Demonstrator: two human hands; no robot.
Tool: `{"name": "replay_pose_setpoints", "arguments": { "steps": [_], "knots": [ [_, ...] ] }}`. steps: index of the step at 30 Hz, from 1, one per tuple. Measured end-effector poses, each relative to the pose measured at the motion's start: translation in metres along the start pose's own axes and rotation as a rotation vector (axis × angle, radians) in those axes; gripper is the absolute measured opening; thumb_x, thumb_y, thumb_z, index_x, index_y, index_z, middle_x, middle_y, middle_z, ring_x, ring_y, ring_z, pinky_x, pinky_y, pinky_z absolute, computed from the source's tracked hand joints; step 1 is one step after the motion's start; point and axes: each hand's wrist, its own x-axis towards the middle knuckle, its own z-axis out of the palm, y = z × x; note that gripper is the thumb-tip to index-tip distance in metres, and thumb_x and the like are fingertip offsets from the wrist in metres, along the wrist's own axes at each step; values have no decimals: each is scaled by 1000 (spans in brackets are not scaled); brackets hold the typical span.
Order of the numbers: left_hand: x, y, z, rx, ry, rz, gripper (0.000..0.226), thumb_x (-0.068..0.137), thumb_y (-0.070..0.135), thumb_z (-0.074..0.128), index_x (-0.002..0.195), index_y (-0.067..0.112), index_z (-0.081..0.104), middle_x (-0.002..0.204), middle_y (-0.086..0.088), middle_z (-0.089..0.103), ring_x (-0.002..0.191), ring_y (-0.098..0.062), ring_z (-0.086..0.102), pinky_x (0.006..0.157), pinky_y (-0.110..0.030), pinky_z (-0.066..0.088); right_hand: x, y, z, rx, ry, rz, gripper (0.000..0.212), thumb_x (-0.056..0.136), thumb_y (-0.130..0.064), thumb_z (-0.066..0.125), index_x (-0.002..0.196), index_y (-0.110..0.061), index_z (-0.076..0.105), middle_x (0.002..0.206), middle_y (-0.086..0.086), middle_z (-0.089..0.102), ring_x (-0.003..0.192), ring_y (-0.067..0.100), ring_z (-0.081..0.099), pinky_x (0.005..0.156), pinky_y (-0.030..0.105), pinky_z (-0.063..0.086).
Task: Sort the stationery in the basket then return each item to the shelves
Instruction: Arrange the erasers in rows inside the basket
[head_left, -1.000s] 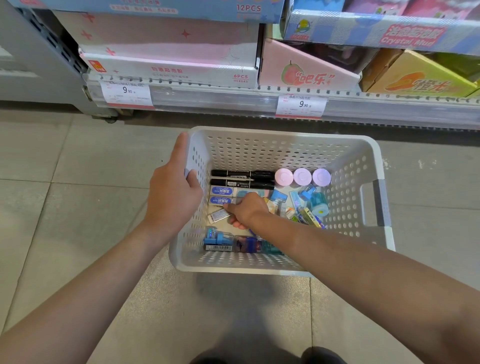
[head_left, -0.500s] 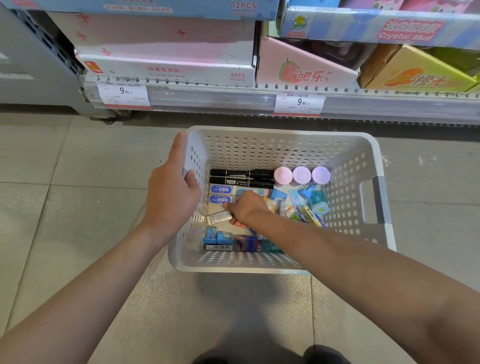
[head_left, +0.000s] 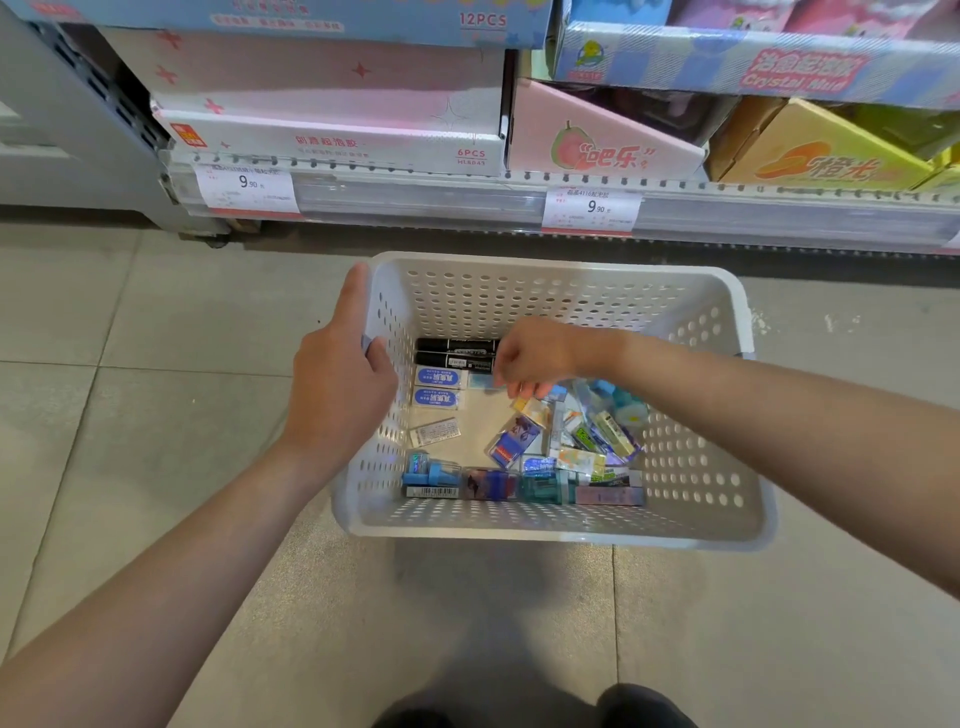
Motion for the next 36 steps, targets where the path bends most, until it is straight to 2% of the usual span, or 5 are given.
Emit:
{"name": "replay_pose_setpoints", "arguments": {
  "steps": [8, 13, 23, 30, 36],
  "knots": [
    [1, -3, 0, 6, 5, 20, 62, 94, 3, 47, 149, 21, 23, 62, -11, 54, 51, -19, 52, 50, -36, 47, -25, 17, 19, -486, -174, -125, 21, 85, -7, 61, 103, -9, 71, 96, 3, 71, 87, 19, 65, 73, 25, 51],
    [1, -4, 1, 23, 6, 31, 62, 94, 3, 47, 149, 21, 23, 62, -11, 54, 49, -20, 51, 47, -37, 46, -34, 24, 58, -919, -217, -136, 20, 88, -5, 55, 107, -2, 61, 68, 0, 40, 76, 21, 47, 47, 24, 33],
    [0, -5, 3, 24, 12, 33, 64, 94, 3, 46, 150, 22, 21, 57, -5, 46, 47, -17, 46, 45, -29, 36, -21, 22, 73, -931, -279, -64, 21, 91, -6, 51, 109, -2, 62, 65, -1, 43, 76, 20, 50, 46, 23, 33],
    [1, -7, 3, 37, 17, 25, 65, 94, 4, 46, 151, 22, 20, 54, -6, 43, 47, -19, 44, 47, -30, 36, -16, 32, 83, -1034, -239, -121, 32, 89, -8, 59, 121, -10, 58, 115, 5, 64, 105, 25, 61, 68, 30, 41],
    [1, -6, 3, 44, 20, 27, 64, 94, 4, 47, 151, 21, 20, 55, -4, 43, 47, -17, 45, 45, -27, 34, -21, 24, 75, -948, -320, -70, 26, 91, -8, 50, 115, -6, 60, 91, 4, 54, 82, 20, 51, 69, 28, 40]
  ]
}}
